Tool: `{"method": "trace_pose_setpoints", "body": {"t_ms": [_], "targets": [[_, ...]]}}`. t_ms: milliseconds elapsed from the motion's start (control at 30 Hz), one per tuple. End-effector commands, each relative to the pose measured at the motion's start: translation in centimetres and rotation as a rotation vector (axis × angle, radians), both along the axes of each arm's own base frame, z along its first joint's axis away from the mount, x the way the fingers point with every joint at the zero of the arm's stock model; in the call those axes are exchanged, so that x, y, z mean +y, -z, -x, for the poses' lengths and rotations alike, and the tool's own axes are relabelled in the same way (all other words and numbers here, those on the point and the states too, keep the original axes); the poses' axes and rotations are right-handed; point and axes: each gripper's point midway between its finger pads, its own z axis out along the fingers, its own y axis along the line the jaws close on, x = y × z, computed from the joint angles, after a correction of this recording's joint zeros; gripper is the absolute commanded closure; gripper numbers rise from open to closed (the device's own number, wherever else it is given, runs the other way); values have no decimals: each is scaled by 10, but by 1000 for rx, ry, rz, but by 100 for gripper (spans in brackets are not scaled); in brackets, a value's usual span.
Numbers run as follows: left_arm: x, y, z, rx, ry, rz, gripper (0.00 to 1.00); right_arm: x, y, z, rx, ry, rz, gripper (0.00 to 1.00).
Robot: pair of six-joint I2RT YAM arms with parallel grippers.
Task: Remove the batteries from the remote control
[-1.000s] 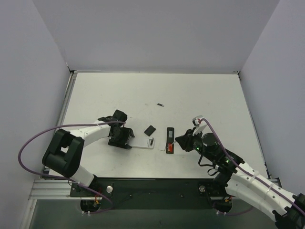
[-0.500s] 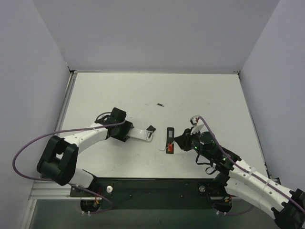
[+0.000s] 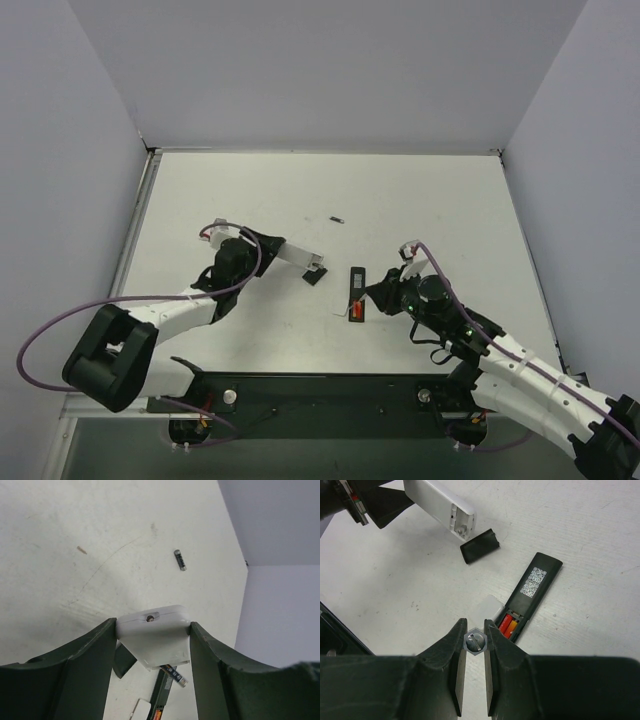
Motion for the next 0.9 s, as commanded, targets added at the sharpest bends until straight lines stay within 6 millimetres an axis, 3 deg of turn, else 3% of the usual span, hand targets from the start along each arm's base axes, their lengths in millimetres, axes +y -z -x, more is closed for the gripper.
{"method": "trace_pose_setpoints", "body": {"t_ms": [0,133,233,300,333,400,433,467,533,567,633,700,867], "targets": [[-13,-62,-15,-380,79,95,100,2,-7,-3,-31,9,-48,100],[-20,-57,-14,-434,145,80,100,-1,-3,2,-13,1,-36,100],[-25,-66,-15,-485,178,77,100,-5,-2,3,-17,8,-24,100],[-25,-59,-16,-444,175,59,100,-6,-3,3,-14,7,-14,100],[-26,-68,-19,-456,174,57,100,-5,-3,3,-10,6,-9,100],[-24,-53,-21,-368,174,1,100,-4,-4,2,-8,3,-11,100],[-24,-70,-27,-383,171,-18,100,-4,-2,2,-2,4,-9,100],[-18,-51,-24,-287,164,-74,100,-4,-2,2,-3,8,-10,100],[-12,-59,-22,-243,152,-122,100,-5,1,1,6,20,-9,100],[-2,-51,-19,-148,129,-180,100,-5,1,0,9,24,-11,100],[10,-55,-11,-82,109,-242,100,-6,3,0,13,37,-17,100],[34,-45,7,79,70,-345,100,-8,5,0,21,47,-18,100],[56,-18,51,283,174,-418,100,-11,4,-1,41,65,5,100]]}}
